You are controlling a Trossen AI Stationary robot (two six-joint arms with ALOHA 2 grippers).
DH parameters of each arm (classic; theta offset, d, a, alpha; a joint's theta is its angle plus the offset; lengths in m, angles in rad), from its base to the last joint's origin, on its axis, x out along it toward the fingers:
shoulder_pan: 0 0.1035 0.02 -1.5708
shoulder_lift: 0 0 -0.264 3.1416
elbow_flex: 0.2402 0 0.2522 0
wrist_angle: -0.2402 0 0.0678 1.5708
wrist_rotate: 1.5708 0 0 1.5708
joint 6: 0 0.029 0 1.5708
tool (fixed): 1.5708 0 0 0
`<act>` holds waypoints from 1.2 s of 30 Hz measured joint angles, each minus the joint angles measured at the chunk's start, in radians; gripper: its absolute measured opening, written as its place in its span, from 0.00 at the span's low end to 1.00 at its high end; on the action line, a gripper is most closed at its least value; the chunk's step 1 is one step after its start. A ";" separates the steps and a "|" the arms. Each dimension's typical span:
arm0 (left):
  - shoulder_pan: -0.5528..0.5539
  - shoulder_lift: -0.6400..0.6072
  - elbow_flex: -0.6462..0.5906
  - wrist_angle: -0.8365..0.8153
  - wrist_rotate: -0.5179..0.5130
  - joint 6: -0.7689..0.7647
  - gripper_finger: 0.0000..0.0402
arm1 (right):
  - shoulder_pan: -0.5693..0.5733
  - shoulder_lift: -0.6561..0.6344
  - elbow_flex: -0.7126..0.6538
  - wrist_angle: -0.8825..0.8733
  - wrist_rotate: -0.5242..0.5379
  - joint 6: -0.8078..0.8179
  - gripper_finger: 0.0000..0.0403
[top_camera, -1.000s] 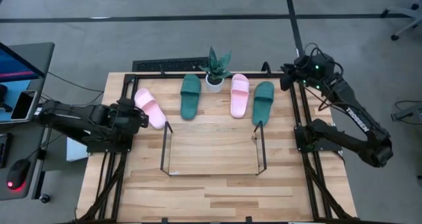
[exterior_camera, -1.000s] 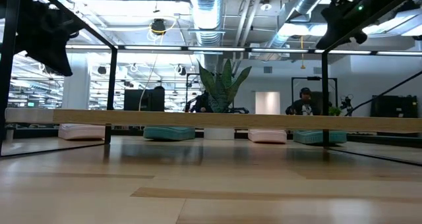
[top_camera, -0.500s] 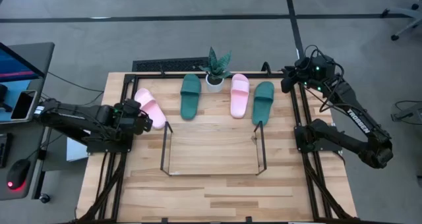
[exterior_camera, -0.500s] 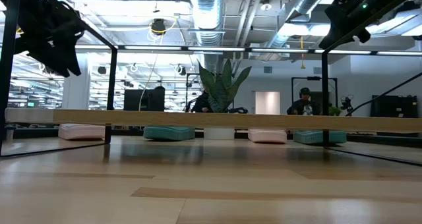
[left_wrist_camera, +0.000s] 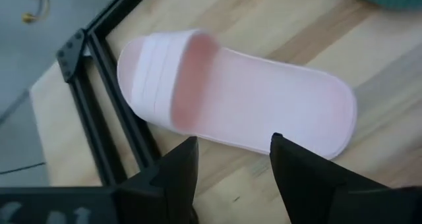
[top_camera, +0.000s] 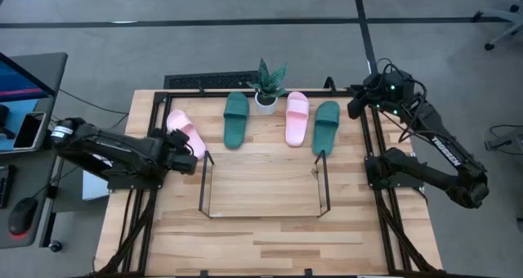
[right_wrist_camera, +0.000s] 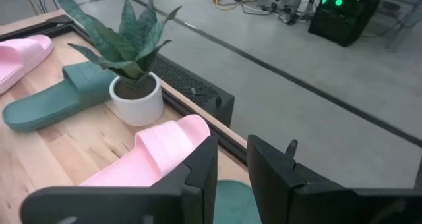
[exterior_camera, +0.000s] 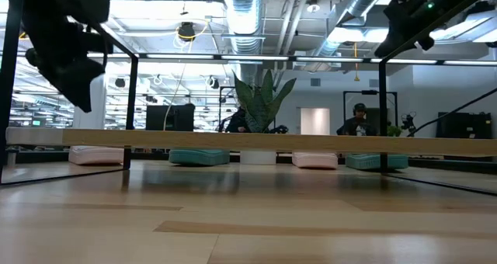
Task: Pick and place slides into the shelf
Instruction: Put the left pink slide on the shelf
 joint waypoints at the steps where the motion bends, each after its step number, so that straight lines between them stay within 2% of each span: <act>1: -0.004 0.017 0.000 0.000 0.001 0.012 0.44 | -0.001 -0.005 0.000 0.000 0.001 0.000 0.19; 5: -0.036 0.064 0.000 0.007 0.044 0.085 0.44 | -0.001 -0.034 0.000 0.000 0.002 -0.012 0.19; 8: -0.062 0.056 0.000 0.039 0.127 0.132 0.44 | -0.001 -0.060 0.000 0.000 0.003 -0.035 0.19; 14: -0.070 -0.090 -0.001 0.122 0.290 0.170 0.44 | -0.001 -0.093 0.000 0.000 0.003 -0.056 0.19; 19: -0.053 -0.258 -0.001 0.100 0.302 0.168 0.44 | -0.001 -0.114 0.000 -0.008 0.002 -0.080 0.19; 23: -0.031 -0.336 -0.001 0.058 0.316 0.192 0.44 | -0.001 -0.116 0.000 -0.019 0.002 -0.097 0.19; 28: -0.002 -0.346 -0.001 0.044 0.264 0.301 0.44 | -0.001 -0.116 0.000 -0.034 0.002 -0.104 0.19; 36: 0.026 -0.272 -0.001 0.070 0.254 0.332 0.44 | -0.001 -0.116 0.000 -0.047 0.002 -0.101 0.19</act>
